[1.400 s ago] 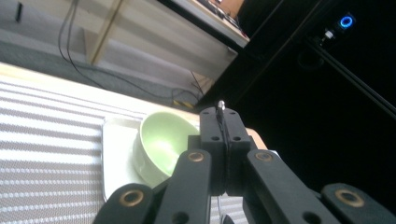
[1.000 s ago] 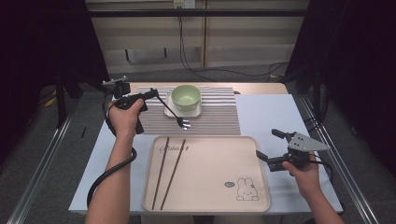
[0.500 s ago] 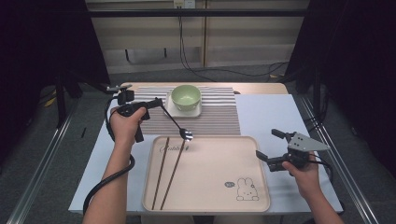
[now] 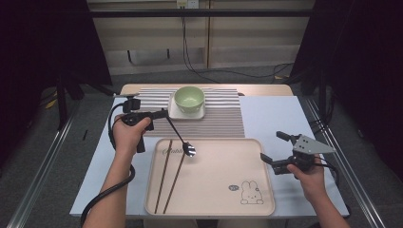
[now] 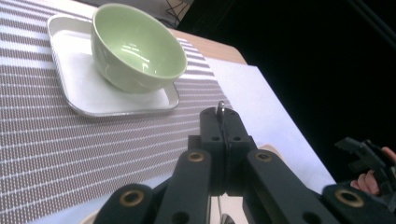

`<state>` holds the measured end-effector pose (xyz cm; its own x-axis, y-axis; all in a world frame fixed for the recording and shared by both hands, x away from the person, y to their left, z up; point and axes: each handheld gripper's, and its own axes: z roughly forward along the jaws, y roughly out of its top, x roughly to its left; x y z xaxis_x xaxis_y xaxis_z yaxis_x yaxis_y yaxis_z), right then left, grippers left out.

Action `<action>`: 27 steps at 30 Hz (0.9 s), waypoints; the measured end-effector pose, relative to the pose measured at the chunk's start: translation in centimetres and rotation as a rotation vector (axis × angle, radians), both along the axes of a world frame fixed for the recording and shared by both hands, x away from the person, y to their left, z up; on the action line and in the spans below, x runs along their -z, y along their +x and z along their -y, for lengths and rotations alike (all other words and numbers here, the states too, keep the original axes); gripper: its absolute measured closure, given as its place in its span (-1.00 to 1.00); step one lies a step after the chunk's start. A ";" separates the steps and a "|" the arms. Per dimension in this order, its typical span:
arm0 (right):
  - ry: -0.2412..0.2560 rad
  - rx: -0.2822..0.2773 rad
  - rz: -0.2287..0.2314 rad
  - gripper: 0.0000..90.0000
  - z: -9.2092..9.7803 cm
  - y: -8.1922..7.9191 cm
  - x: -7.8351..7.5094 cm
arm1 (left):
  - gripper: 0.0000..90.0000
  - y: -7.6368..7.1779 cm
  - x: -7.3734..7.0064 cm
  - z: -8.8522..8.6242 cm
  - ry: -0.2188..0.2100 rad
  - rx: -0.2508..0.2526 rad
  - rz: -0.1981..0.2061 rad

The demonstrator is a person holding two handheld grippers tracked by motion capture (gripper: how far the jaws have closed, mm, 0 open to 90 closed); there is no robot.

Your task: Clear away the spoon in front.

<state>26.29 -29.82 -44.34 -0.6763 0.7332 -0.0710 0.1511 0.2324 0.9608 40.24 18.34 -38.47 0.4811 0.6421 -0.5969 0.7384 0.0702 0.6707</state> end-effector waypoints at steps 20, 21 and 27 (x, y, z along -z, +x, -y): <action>0.001 0.011 0.010 -0.96 0.0 0.1 0.0 | 1.00 0.1 2.6 2.5 0.088 0.051 -0.040; 0.002 0.013 0.007 -0.96 0.0 0.0 0.0 | 0.99 0.1 2.6 2.6 0.092 0.047 -0.039; 0.001 0.012 0.011 -0.96 0.0 0.1 0.0 | 0.97 0.5 3.0 3.5 0.111 0.025 -0.022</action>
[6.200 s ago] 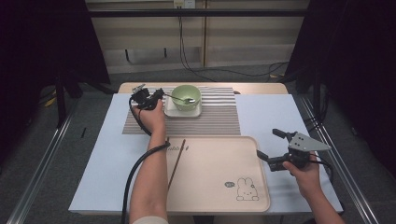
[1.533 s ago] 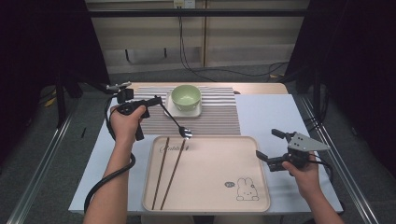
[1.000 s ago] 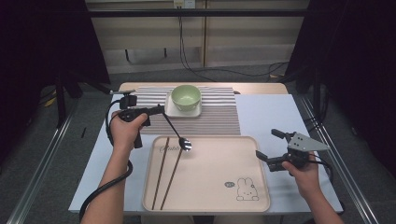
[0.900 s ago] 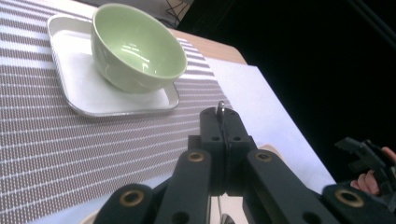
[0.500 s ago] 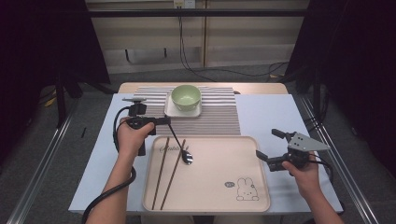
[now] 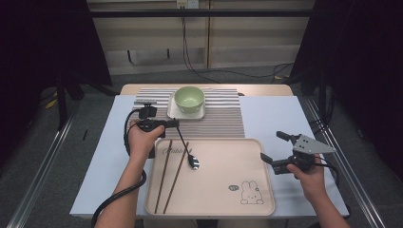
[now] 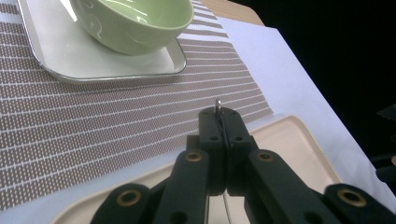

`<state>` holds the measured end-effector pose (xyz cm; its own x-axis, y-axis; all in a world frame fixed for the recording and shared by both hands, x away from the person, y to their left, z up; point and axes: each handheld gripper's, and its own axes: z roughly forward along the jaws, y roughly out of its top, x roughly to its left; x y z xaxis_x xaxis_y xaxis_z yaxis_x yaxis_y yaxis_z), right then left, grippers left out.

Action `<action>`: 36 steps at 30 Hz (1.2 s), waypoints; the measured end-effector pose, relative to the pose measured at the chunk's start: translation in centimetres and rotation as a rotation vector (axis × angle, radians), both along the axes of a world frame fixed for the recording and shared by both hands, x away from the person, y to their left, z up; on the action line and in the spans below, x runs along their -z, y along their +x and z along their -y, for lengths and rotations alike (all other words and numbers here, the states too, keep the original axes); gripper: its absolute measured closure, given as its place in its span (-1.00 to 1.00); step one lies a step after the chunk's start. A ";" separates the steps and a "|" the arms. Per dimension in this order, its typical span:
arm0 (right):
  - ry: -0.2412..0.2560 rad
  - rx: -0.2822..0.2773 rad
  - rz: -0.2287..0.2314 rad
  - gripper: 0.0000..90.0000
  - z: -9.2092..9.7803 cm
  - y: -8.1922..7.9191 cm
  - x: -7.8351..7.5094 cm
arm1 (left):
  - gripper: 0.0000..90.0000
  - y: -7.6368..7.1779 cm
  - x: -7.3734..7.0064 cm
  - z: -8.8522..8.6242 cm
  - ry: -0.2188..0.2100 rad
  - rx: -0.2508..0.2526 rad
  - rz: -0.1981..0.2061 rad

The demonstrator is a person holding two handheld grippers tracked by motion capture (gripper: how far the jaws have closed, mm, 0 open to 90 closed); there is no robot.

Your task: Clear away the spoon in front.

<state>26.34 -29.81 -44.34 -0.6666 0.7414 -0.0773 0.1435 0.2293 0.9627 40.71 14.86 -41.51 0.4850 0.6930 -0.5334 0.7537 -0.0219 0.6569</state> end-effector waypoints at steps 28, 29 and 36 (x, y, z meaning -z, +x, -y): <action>-0.004 -0.015 -0.010 -0.96 -0.1 0.0 0.0 | 0.87 -2.8 3.1 1.4 0.036 0.164 -0.051; -0.006 -0.016 -0.007 -0.96 -0.1 0.0 0.0 | 0.86 -3.0 3.3 1.4 0.033 0.166 -0.057; -0.009 -0.015 -0.007 -0.96 -0.2 0.0 0.1 | 0.86 -4.2 3.7 1.6 0.065 0.209 -0.059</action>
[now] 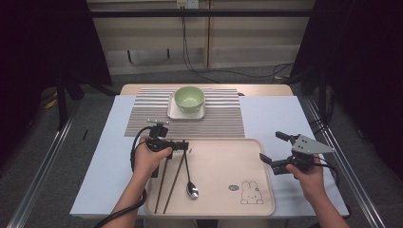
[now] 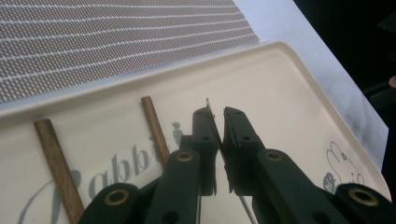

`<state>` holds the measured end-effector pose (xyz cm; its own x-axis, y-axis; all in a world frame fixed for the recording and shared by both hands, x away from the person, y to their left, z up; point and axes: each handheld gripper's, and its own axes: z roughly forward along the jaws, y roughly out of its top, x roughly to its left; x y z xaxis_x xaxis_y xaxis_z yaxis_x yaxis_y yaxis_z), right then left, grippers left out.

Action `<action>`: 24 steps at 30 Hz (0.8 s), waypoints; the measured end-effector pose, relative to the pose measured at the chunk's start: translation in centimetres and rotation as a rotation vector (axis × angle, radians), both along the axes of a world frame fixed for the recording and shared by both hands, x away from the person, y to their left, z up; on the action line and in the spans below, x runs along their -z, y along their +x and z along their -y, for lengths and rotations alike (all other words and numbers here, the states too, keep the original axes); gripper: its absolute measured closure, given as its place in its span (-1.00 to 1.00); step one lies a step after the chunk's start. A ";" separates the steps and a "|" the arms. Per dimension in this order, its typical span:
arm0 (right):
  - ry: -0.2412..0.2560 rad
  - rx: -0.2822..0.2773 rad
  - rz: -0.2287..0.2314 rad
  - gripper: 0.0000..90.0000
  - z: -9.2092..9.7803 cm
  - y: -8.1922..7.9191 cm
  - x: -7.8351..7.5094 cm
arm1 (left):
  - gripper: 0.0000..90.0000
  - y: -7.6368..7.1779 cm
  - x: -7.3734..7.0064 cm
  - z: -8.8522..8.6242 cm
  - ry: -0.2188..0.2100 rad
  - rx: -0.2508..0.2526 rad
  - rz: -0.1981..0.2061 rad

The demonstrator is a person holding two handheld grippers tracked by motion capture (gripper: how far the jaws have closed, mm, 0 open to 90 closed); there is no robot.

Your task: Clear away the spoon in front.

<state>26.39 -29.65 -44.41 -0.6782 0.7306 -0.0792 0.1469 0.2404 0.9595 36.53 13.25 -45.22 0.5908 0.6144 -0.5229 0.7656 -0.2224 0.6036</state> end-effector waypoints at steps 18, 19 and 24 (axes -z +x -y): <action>-0.006 -0.008 -0.004 -0.96 -0.1 0.0 0.0 | 0.84 -1.3 0.6 0.8 0.033 0.043 0.009; -0.001 -0.004 -0.005 -0.96 -0.2 0.0 0.0 | 0.83 -1.2 0.6 0.7 0.036 0.041 0.010; -0.002 -0.002 0.000 -0.96 -0.1 0.0 0.0 | 0.84 -1.0 0.4 0.4 0.049 0.060 0.022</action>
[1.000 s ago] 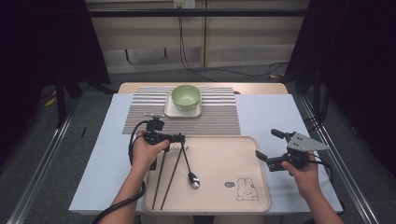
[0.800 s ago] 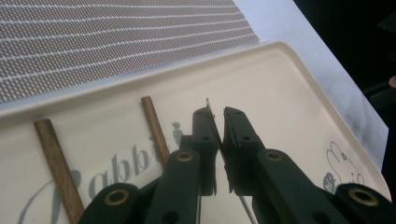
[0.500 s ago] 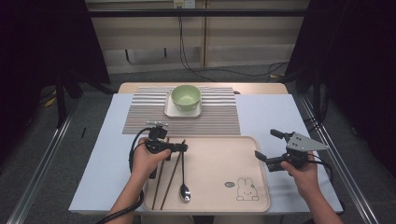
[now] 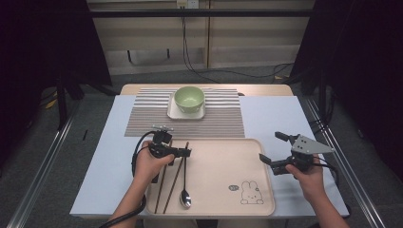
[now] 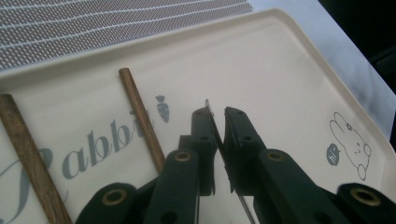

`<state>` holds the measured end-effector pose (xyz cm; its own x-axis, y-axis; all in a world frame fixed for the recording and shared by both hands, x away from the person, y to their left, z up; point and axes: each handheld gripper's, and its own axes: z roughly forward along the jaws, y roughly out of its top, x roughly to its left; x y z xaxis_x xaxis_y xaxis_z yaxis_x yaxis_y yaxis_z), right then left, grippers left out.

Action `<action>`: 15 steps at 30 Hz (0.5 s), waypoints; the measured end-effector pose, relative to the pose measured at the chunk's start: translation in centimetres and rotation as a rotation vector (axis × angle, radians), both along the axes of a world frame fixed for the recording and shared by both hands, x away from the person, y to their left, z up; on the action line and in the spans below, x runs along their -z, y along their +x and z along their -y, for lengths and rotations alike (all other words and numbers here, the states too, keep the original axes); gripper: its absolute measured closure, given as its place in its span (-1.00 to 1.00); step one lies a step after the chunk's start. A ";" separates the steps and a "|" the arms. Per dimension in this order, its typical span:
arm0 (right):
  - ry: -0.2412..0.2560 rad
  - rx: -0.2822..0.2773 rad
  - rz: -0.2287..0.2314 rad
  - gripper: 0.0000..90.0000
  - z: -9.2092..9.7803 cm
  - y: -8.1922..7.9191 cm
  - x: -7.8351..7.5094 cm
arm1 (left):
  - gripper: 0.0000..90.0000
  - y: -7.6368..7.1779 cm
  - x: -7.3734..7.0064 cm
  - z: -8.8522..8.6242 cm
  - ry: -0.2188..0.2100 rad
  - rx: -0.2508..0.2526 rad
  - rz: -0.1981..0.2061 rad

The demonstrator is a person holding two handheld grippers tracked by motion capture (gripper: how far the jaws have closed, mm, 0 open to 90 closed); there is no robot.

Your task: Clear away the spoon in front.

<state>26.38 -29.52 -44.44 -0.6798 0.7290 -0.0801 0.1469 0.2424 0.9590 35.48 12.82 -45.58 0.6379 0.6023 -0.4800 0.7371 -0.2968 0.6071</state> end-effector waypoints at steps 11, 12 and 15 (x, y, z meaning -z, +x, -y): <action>-0.001 -0.002 -0.004 -0.96 0.0 0.0 0.0 | 0.82 0.1 0.4 0.4 -0.015 -0.016 0.004; -0.002 -0.002 -0.004 -0.96 0.0 0.0 0.0 | 0.82 0.2 0.5 0.5 -0.013 -0.015 0.005; -0.003 -0.005 -0.005 -0.96 0.0 0.0 0.0 | 0.81 0.2 0.7 0.9 -0.012 -0.023 0.007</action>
<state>26.40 -29.49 -44.44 -0.6837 0.7254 -0.0790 0.1501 0.2457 0.9577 35.68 11.94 -46.25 0.6274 0.6111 -0.4825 0.7393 -0.2729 0.6156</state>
